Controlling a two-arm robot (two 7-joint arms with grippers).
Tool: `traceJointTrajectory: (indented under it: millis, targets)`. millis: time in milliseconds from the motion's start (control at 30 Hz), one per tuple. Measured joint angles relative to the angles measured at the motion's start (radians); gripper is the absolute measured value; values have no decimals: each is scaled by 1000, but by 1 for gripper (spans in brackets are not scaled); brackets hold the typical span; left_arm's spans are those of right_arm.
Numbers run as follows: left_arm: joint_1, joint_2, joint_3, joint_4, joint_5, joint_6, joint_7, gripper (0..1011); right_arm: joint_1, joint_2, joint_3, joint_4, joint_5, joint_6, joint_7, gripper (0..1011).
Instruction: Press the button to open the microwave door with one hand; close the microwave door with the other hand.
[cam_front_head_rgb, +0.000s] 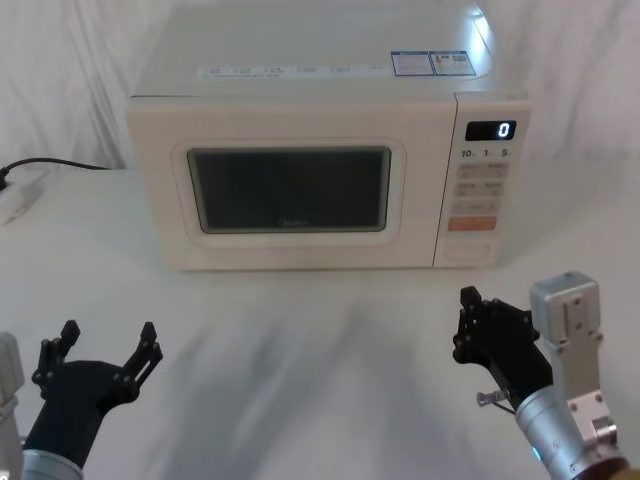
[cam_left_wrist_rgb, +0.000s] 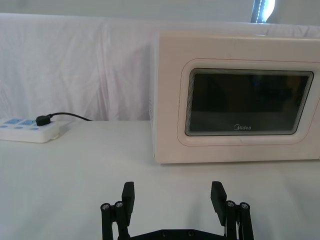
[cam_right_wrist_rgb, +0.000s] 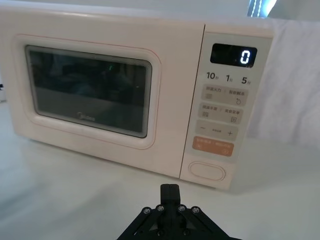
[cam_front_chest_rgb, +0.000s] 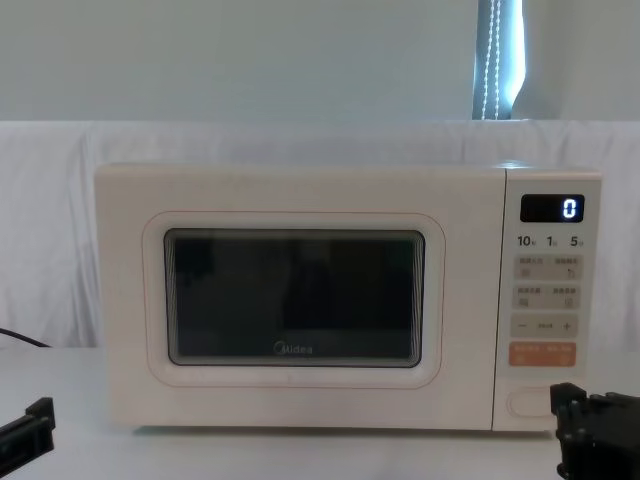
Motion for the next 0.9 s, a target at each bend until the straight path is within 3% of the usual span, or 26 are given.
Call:
traceJointTrajectory:
  millis: [400,900]
  targets:
    - [0,0,0,0,0,0,0,1001,102,-49,32,106,-24,49,7,0]
    - [0,0,0,0,0,0,0,1001,200,-83,61,233,-38,68,2,0]
